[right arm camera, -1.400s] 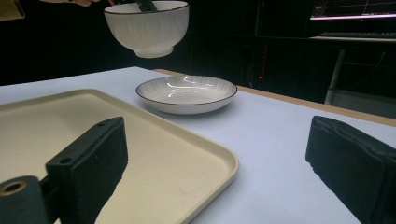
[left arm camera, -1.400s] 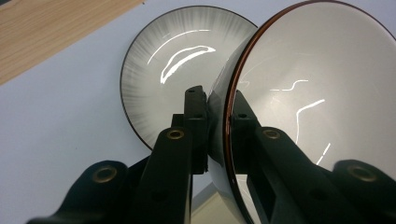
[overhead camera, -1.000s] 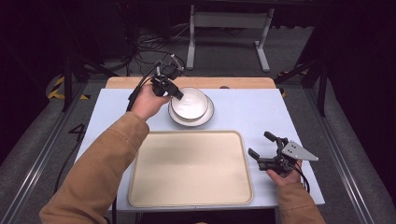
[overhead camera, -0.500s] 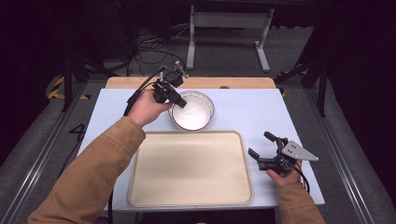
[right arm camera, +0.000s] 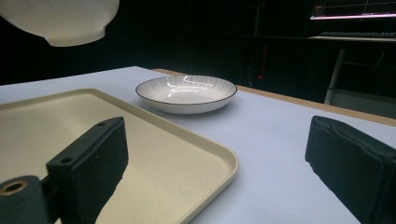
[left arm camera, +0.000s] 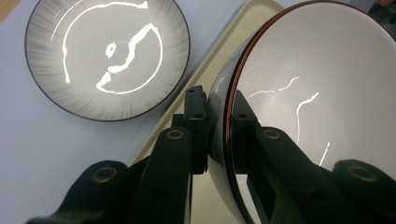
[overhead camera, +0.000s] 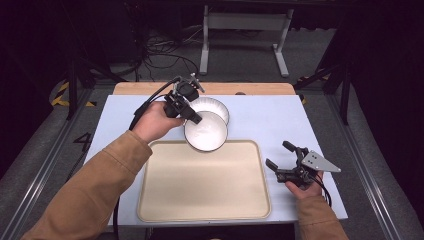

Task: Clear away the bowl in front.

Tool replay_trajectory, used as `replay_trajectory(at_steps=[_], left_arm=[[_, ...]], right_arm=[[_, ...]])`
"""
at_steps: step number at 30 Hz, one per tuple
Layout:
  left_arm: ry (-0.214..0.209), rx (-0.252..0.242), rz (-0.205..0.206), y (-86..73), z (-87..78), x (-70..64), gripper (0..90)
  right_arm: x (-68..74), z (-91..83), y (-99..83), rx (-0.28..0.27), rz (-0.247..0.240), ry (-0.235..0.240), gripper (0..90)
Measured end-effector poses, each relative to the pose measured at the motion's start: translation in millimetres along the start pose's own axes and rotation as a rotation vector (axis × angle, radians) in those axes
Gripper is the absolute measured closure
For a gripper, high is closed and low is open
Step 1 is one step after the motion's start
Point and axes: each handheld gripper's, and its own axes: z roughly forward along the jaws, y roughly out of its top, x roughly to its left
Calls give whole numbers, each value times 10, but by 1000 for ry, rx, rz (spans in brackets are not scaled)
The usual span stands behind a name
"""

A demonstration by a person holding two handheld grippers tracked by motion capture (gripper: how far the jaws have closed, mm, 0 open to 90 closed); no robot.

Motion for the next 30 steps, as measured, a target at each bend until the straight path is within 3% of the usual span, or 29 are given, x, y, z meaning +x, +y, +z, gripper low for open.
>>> replay_trajectory(at_steps=[18,30], left_arm=[[-24,47,70,-126,18,-242,827],[-37,86,101,-193,190,-300,827]], right_arm=[[1,0,0,1,-1,0,66],[0,0,0,1,0,1,66]])
